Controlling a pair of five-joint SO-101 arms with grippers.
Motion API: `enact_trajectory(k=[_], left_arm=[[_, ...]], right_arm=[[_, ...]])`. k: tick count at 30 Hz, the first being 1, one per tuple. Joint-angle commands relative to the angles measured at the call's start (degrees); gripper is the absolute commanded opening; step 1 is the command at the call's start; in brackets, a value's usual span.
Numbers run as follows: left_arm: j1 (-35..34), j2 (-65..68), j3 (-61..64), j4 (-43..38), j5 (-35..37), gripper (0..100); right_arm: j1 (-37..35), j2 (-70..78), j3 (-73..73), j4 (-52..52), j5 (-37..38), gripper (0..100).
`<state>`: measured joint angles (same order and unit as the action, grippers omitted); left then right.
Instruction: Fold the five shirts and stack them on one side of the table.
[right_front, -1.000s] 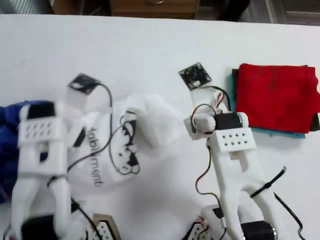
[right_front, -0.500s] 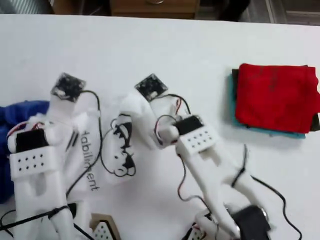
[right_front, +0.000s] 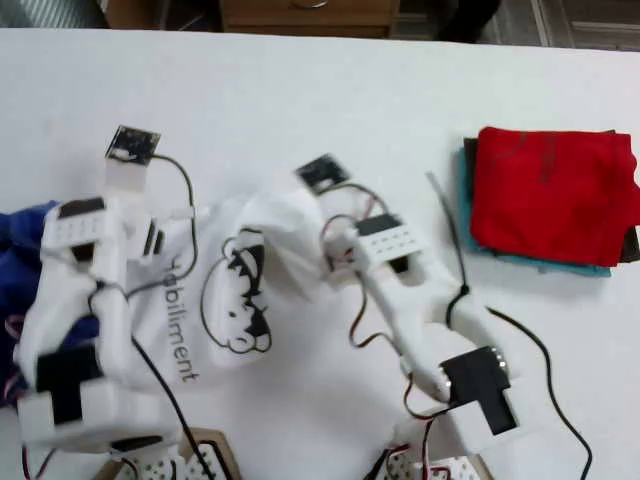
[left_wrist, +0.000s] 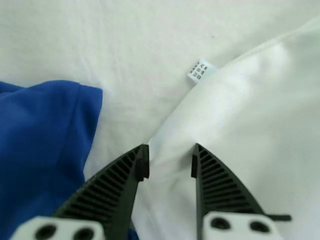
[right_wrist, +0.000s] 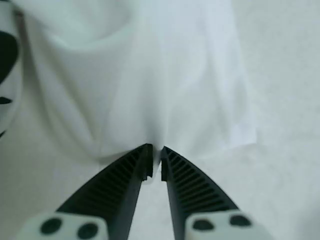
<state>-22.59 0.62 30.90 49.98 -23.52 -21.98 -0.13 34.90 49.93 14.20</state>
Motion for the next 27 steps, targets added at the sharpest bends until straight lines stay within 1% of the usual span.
enact_trajectory(k=[1, 3, 6, 9, 12, 14, 16, 18, 20, 23, 27], left_arm=[[0.09, 6.86, -8.66, 3.52, 0.35, 16], [0.09, 9.93, -12.18, 5.80, 0.35, 16], [0.44, 13.36, -17.01, 8.97, 0.44, 16], [0.53, 16.00, -21.58, 10.81, 0.44, 16], [0.53, 17.58, -25.36, 12.75, 0.44, 16], [0.62, 18.20, -27.21, 15.30, 0.44, 13], [0.70, 18.37, -27.12, 16.26, 0.44, 2], [0.79, 18.46, -25.89, 16.62, 0.44, 4], [0.79, 18.20, -25.19, 16.70, 1.58, 2], [0.79, 16.00, -25.27, 18.55, 5.27, 3], [0.79, 10.29, -24.75, 21.36, 5.63, 3]], right_arm=[[6.29, -1.71, -1.67, 0.84, 5.01, 2.1], [10.07, -3.47, -1.85, 2.68, 9.67, 2.1], [15.52, -7.69, -1.93, 4.97, 14.15, 2.1], [19.91, -13.41, -1.93, 6.11, 16.35, 2.1], [21.41, -18.24, -1.67, 7.43, 16.18, 2.1], [19.74, -20.00, -1.58, 9.54, 16.09, 2.1], [16.57, -20.53, -1.58, 10.95, 13.71, 2.2], [13.41, -20.53, -1.58, 11.03, 9.49, 2.4], [10.24, -20.44, -1.58, 10.68, 5.98, 5.8], [5.41, -20.44, -1.67, 9.01, 2.37, 14.3], [-2.15, -19.74, -1.58, 5.85, -0.97, 26.0]])
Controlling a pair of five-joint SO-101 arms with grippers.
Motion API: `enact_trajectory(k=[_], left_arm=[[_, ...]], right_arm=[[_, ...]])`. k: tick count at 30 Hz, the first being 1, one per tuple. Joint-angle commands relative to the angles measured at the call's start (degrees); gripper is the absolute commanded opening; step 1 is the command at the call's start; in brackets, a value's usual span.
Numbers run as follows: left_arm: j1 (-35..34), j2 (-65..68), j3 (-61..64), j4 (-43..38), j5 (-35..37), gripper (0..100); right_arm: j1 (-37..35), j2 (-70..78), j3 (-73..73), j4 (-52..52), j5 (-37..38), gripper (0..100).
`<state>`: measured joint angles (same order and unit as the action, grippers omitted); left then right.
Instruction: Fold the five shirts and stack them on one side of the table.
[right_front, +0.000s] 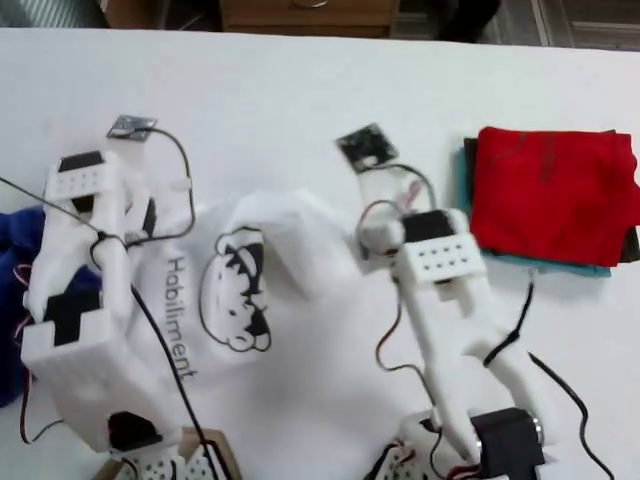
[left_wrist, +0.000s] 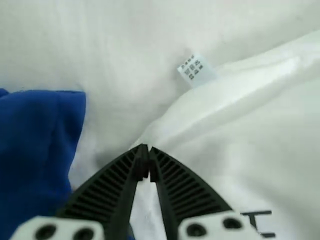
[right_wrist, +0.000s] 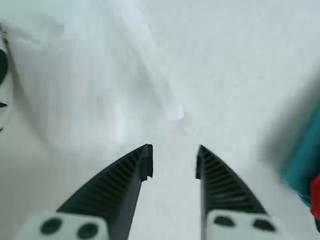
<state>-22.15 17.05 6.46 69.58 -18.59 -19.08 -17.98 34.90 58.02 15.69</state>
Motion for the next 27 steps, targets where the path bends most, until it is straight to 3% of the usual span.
enact_trajectory(k=[1, 6, 13, 15, 18, 19, 20, 22, 27], left_arm=[[0.00, -7.21, -0.31, 2.11, 0.62, 3], [-4.75, -10.90, -0.84, 2.11, 0.62, 3], [-6.77, -7.74, -0.84, 1.67, 0.53, 12], [-6.77, -5.89, -0.66, 0.00, 0.53, 12], [-6.68, -3.43, -0.48, -1.58, 0.53, 11], [-6.59, -2.64, -0.66, -1.58, 0.53, 9], [-6.51, -1.93, -0.66, -1.76, 0.53, 7], [-5.98, -0.79, -0.75, -1.76, 0.62, 2], [-3.43, -0.26, -0.31, -1.32, 1.14, 3]], right_arm=[[-6.99, -0.75, -1.85, -3.21, -3.52, 28.6], [-12.97, 10.15, -2.46, -9.10, -4.40, 32.6], [-11.30, 28.35, -13.10, -6.46, -4.31, 32.2], [-9.89, 31.69, -16.79, -4.18, -4.31, 26.2], [-6.64, 34.33, -20.40, -2.68, -4.31, 3.6], [-5.41, 34.33, -20.48, -2.68, -4.31, 0.4], [-4.26, 33.98, -20.48, -2.59, -4.31, 3.9], [-2.24, 32.48, -20.48, -1.80, -3.96, 1.6], [0.92, 25.10, -20.40, 0.66, 1.14, 2.1]])
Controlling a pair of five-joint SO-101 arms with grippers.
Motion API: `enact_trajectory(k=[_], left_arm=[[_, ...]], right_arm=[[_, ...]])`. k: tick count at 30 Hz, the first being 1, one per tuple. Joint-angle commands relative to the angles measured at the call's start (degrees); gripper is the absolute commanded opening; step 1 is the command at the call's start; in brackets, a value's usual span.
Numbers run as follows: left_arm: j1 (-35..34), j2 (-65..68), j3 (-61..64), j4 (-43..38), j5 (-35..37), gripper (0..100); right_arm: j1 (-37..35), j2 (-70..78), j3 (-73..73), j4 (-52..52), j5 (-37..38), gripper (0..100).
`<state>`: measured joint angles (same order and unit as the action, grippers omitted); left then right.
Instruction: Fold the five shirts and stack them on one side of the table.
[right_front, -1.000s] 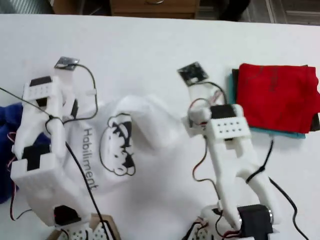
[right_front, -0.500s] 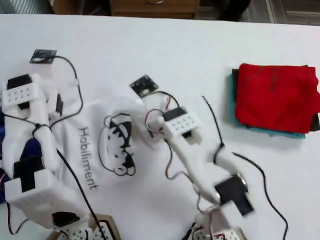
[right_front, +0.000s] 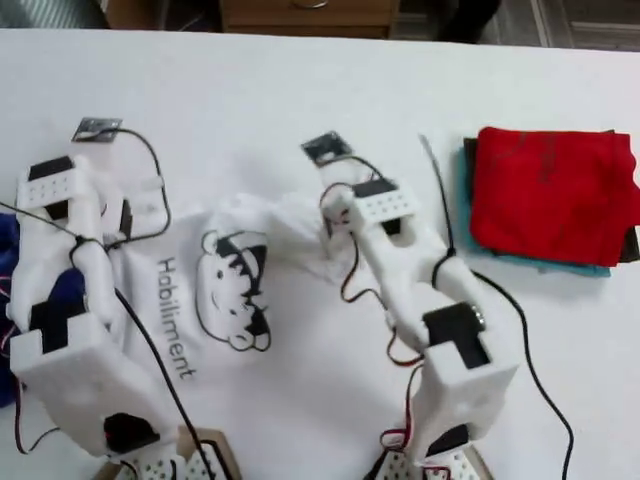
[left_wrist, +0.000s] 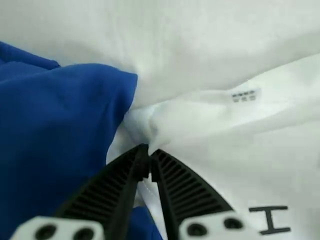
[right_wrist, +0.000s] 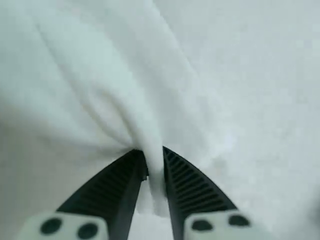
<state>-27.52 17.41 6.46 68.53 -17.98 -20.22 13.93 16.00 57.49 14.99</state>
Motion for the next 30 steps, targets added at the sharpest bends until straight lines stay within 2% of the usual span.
enact_trajectory(k=[1, 6, 14, 19, 25, 27, 30], left_arm=[[2.64, -0.79, -0.57, 0.00, 0.53, 3], [7.21, -5.98, -2.95, 5.01, 2.64, 3], [12.04, -23.47, -11.03, 17.49, 3.25, 3], [12.31, -34.64, -14.55, 21.54, 3.25, 3], [12.40, -40.88, -14.46, 29.80, 2.99, 3], [12.40, -40.88, -13.49, 33.14, 2.99, 3], [12.40, -41.32, -6.64, 33.32, 2.11, 3]], right_arm=[[2.59, -8.84, -1.49, 1.54, 2.20, 2.1], [4.97, -18.77, -1.49, 4.44, 4.66, 2.1], [11.74, -33.01, -1.58, 7.60, 5.63, 2.1], [17.54, -42.77, -1.58, 12.35, 12.75, 2.1], [22.73, -52.09, -0.53, 25.01, 14.24, 2.1], [22.81, -54.73, 2.64, 27.74, 14.24, 2.1], [22.81, -58.68, 11.87, 28.44, 14.42, 2.1]])
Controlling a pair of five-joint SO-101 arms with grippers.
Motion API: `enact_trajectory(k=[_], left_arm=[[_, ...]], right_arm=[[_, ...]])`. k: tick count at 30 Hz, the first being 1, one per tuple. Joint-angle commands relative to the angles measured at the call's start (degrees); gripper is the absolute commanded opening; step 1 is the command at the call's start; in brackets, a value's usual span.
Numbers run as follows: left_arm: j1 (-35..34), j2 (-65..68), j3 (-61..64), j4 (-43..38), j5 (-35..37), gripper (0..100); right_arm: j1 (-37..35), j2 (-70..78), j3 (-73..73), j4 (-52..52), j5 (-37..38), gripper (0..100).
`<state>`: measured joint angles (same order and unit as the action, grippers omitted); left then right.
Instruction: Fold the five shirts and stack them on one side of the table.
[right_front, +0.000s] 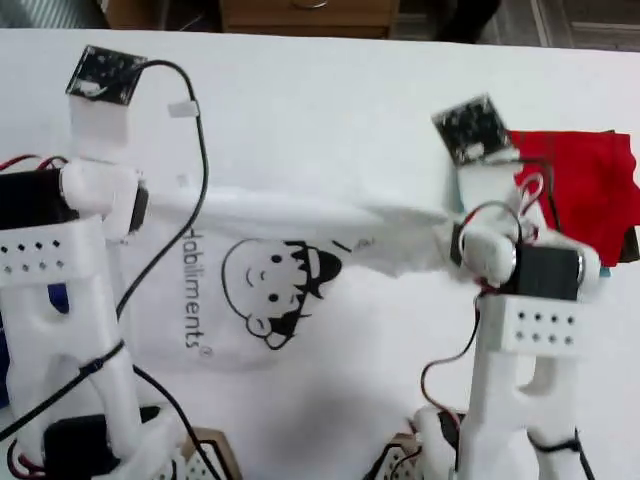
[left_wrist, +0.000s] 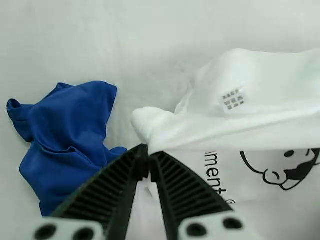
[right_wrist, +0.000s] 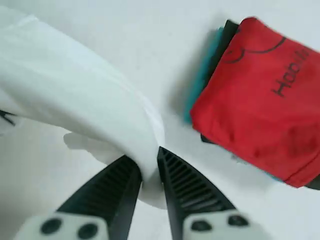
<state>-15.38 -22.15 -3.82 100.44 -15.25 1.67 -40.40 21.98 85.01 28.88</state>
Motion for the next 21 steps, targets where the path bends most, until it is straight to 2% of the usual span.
enact_trajectory(k=[1, 7, 12, 16, 18, 21], left_arm=[[0.26, -1.32, 6.73, 1.23, -2.20, 3], [4.75, -1.32, 29.14, -5.63, -8.35, 3], [9.05, -1.41, 43.56, -15.82, -11.78, 3], [8.79, -1.85, 45.67, -17.49, -12.22, 13], [8.44, -1.85, 43.74, -15.65, -14.86, 18], [7.30, -1.85, 36.62, -10.11, -17.76, 18]], right_arm=[[0.75, -5.58, 9.67, 0.40, 1.49, 2.1], [1.10, -13.41, 33.14, -10.24, 6.51, 2.1], [1.10, -18.33, 43.69, -16.13, 6.77, 2.1], [1.63, -19.82, 45.10, -17.89, 6.33, 3.1], [3.30, -20.09, 45.10, -19.56, 5.54, 8.8], [7.08, -20.18, 45.10, -23.34, 3.87, 20.7]])
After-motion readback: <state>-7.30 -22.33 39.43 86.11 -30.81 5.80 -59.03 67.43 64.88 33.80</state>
